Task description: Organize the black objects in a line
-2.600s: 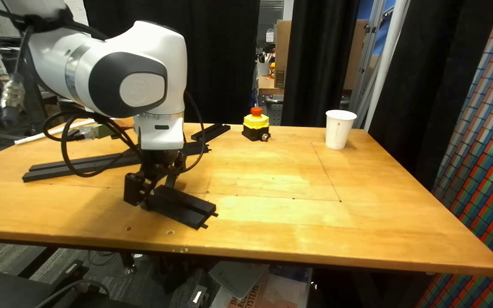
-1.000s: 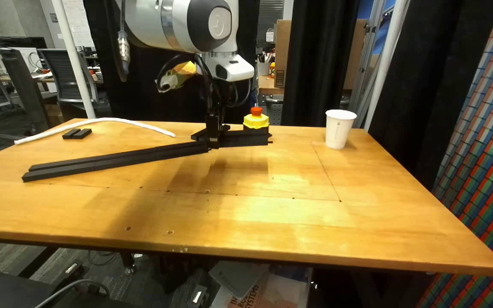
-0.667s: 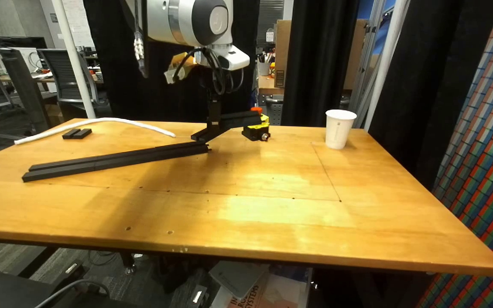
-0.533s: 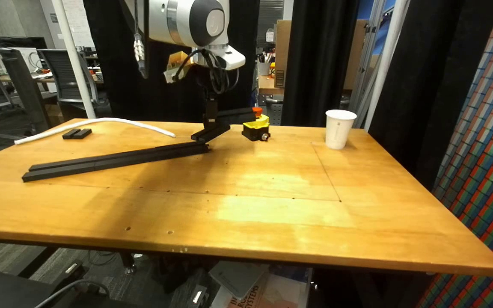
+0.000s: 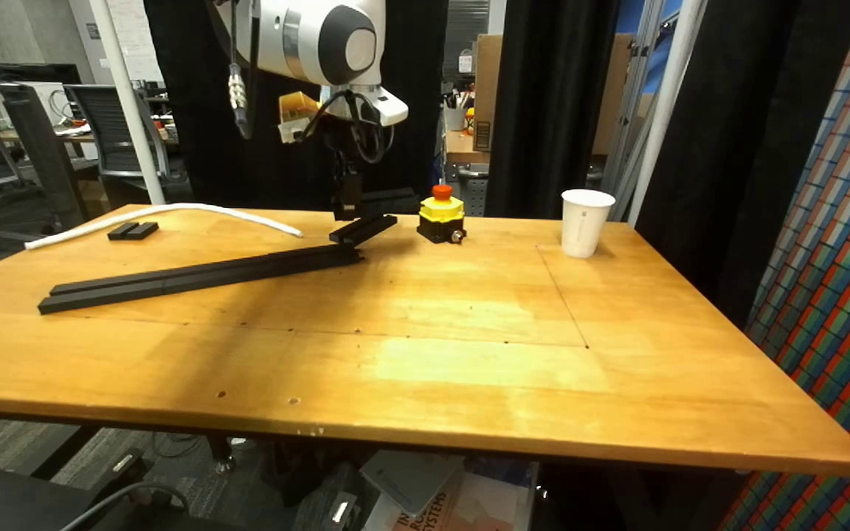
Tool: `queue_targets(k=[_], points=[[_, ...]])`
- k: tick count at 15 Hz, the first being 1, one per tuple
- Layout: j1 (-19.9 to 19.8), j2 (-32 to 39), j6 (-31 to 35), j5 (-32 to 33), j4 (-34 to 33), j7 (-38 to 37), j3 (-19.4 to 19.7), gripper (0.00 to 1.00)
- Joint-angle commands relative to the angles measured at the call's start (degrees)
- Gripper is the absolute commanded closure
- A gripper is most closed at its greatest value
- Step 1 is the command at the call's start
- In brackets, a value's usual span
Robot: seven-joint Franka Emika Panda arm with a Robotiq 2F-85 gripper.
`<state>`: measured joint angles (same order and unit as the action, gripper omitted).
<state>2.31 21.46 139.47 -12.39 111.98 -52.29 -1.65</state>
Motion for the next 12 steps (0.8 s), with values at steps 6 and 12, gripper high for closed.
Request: queue_targets(k=[6, 12], points=[[1.06, 7.92, -10.15, 3.61, -9.42, 0.71, 3.4, 0.55], [1.32, 13.08, -13.79, 3.58, -15.59, 2.2, 3.38, 0.55]])
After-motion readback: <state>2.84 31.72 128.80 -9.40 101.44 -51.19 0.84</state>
